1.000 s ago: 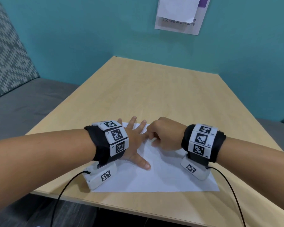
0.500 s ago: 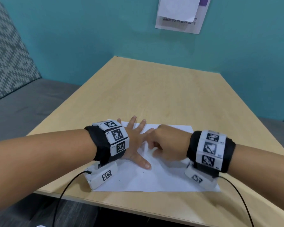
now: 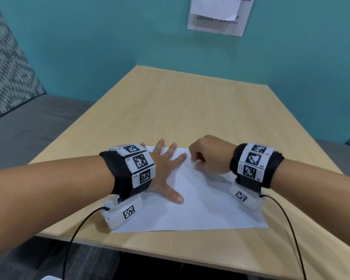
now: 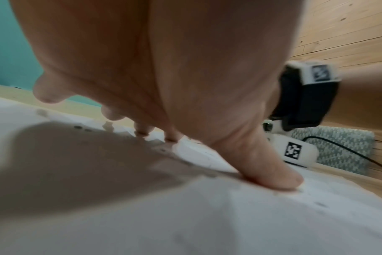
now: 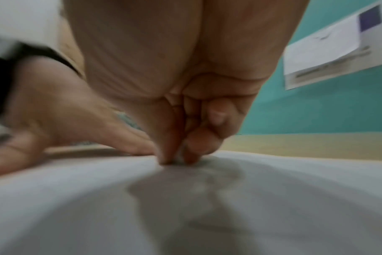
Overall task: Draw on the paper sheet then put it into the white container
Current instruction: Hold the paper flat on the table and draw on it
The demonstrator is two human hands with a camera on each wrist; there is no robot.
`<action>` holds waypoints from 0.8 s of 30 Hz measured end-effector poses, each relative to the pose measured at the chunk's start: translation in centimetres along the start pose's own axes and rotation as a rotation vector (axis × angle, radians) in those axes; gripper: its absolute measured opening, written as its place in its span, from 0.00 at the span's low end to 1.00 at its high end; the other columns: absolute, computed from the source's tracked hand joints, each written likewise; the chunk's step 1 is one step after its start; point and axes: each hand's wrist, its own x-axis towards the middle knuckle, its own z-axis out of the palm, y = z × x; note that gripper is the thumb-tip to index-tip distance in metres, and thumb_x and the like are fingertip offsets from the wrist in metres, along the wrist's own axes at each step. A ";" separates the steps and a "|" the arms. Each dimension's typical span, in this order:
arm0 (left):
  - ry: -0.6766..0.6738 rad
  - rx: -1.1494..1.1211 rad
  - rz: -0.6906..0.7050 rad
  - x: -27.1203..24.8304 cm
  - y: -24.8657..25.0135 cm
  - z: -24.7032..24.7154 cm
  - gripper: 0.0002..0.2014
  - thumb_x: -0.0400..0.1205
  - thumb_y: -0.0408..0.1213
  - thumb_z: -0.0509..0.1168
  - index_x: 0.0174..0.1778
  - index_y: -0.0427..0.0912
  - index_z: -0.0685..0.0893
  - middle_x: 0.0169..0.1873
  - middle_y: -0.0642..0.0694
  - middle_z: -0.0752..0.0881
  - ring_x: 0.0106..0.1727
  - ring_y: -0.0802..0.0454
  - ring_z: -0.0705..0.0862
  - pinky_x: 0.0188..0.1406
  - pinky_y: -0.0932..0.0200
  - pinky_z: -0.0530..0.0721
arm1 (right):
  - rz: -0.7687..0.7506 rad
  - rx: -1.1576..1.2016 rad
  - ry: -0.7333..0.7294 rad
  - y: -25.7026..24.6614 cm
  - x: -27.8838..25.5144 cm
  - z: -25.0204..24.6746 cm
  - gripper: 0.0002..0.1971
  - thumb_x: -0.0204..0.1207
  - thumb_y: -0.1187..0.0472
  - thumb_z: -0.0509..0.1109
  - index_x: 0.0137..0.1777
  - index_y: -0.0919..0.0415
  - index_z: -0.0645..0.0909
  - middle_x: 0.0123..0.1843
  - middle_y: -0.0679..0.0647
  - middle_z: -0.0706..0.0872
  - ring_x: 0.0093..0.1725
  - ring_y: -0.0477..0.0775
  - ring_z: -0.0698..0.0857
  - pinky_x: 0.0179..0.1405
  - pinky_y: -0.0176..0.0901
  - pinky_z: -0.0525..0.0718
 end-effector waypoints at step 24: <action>-0.012 0.007 -0.012 0.0 0.0 0.1 0.64 0.62 0.85 0.56 0.83 0.61 0.26 0.84 0.49 0.26 0.84 0.35 0.27 0.75 0.16 0.42 | -0.050 -0.014 0.009 0.6 -0.5 0.8 0.01 0.70 0.64 0.70 0.38 0.61 0.81 0.29 0.45 0.78 0.31 0.47 0.75 0.29 0.37 0.71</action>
